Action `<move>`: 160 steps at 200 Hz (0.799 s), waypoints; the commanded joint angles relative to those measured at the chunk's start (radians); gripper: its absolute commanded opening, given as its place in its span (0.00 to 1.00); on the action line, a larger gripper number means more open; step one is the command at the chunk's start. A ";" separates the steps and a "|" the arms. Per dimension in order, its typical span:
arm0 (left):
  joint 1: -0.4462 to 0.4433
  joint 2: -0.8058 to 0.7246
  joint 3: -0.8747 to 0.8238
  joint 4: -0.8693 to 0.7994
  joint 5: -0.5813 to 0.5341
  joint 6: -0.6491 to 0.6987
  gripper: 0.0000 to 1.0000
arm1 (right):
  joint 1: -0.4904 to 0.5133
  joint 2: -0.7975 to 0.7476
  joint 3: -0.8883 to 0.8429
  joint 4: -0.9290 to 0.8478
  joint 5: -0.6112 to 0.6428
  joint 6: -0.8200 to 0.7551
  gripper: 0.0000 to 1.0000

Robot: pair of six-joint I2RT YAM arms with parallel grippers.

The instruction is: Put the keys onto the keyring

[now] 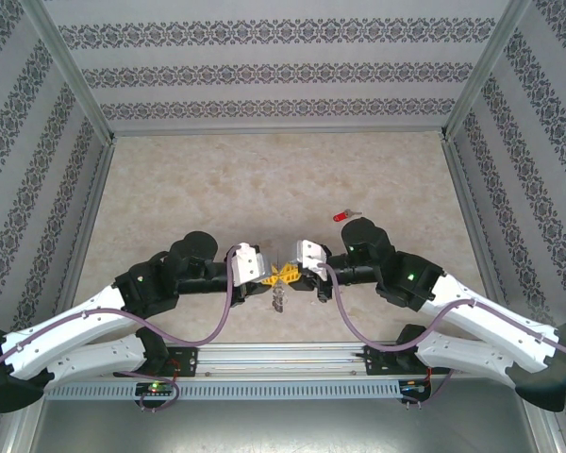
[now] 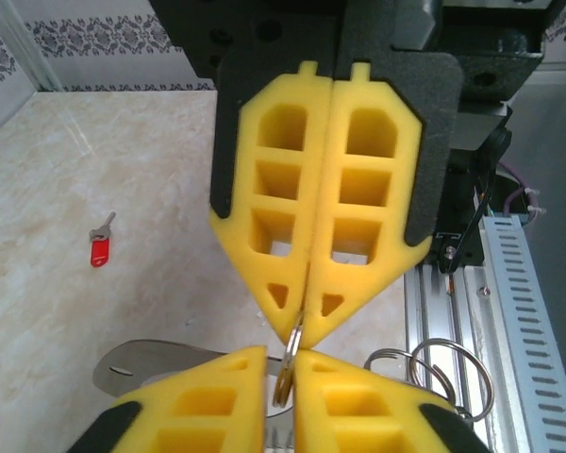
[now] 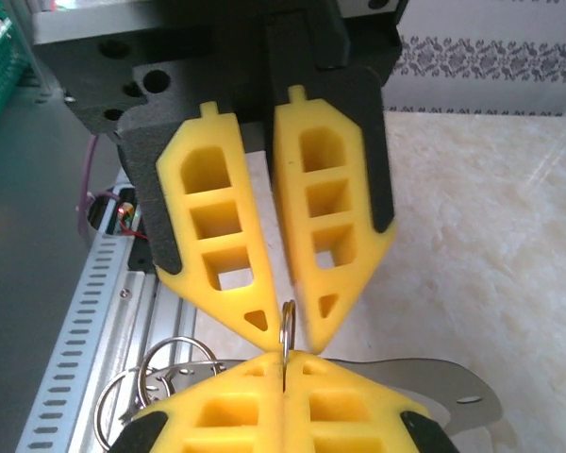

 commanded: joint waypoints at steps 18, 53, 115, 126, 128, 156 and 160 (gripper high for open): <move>-0.008 -0.005 0.014 0.028 -0.019 0.012 0.00 | 0.038 0.010 0.056 -0.056 0.054 -0.045 0.00; -0.009 -0.044 -0.019 0.090 -0.001 -0.005 0.00 | 0.040 -0.029 0.019 -0.007 0.020 -0.026 0.18; -0.009 -0.114 -0.088 0.236 0.140 -0.073 0.00 | 0.040 -0.116 -0.088 0.098 -0.027 0.049 0.29; -0.009 -0.114 -0.096 0.254 0.164 -0.082 0.00 | 0.040 -0.121 -0.093 0.113 -0.035 0.056 0.27; -0.009 -0.114 -0.097 0.257 0.168 -0.084 0.00 | 0.040 -0.122 -0.095 0.114 -0.035 0.057 0.27; -0.009 -0.107 -0.103 0.286 0.222 -0.098 0.00 | 0.040 -0.123 -0.097 0.143 -0.058 0.062 0.25; -0.009 -0.106 -0.103 0.288 0.226 -0.098 0.00 | 0.040 -0.123 -0.097 0.148 -0.066 0.063 0.24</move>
